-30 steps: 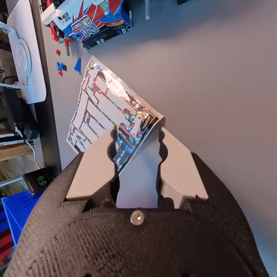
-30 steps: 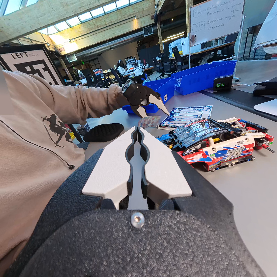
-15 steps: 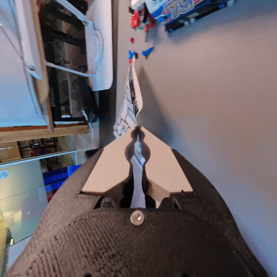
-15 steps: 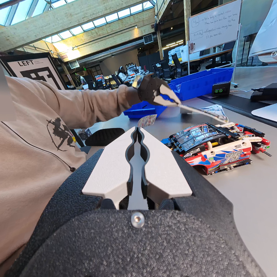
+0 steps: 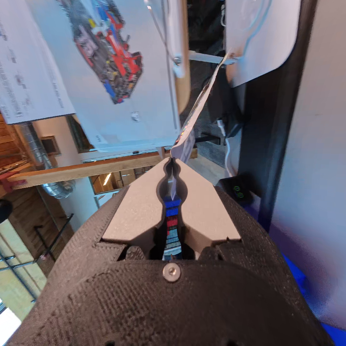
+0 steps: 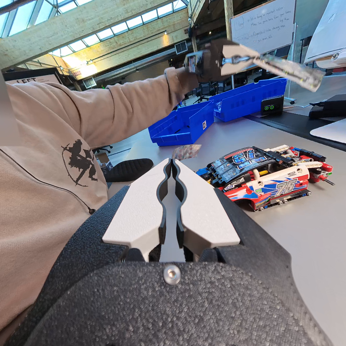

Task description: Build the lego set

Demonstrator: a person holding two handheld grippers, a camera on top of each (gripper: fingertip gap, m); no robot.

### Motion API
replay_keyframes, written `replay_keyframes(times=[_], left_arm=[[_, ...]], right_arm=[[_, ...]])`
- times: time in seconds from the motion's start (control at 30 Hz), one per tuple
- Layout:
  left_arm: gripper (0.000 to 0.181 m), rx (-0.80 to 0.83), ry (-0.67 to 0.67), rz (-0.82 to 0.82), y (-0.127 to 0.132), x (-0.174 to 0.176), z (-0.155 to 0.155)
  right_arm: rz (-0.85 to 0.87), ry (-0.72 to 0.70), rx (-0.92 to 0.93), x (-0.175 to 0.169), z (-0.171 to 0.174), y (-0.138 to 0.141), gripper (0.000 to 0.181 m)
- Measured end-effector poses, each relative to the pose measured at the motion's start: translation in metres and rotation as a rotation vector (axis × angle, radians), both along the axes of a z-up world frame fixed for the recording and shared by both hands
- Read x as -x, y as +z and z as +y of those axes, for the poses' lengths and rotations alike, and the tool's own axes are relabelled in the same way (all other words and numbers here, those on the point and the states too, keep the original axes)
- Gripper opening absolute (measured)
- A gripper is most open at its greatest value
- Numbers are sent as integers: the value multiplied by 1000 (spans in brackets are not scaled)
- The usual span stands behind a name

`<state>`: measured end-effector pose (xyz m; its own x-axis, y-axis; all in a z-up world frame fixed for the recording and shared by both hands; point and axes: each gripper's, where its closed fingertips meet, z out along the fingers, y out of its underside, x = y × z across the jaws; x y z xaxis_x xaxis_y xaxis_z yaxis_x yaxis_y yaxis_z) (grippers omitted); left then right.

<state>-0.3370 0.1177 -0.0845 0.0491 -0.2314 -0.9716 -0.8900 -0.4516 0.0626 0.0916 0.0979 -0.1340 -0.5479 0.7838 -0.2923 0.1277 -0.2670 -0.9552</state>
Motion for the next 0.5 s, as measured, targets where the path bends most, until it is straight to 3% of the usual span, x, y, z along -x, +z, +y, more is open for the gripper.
replay_keyframes(times=[0.13,0.23,0.37,0.5], left_arm=[[0,145,16,-96,-82,11,-3],[0,219,42,-186,-120,15,-3],[3,303,120,-381,-149,18,-5],[49,283,222,-749,-148,8,-9]], right_arm=[[-3,-7,15,1,4,-2,0],[-12,-7,26,2,5,-5,0],[-20,-5,43,4,6,-8,0],[-22,-5,52,4,7,-9,0]])
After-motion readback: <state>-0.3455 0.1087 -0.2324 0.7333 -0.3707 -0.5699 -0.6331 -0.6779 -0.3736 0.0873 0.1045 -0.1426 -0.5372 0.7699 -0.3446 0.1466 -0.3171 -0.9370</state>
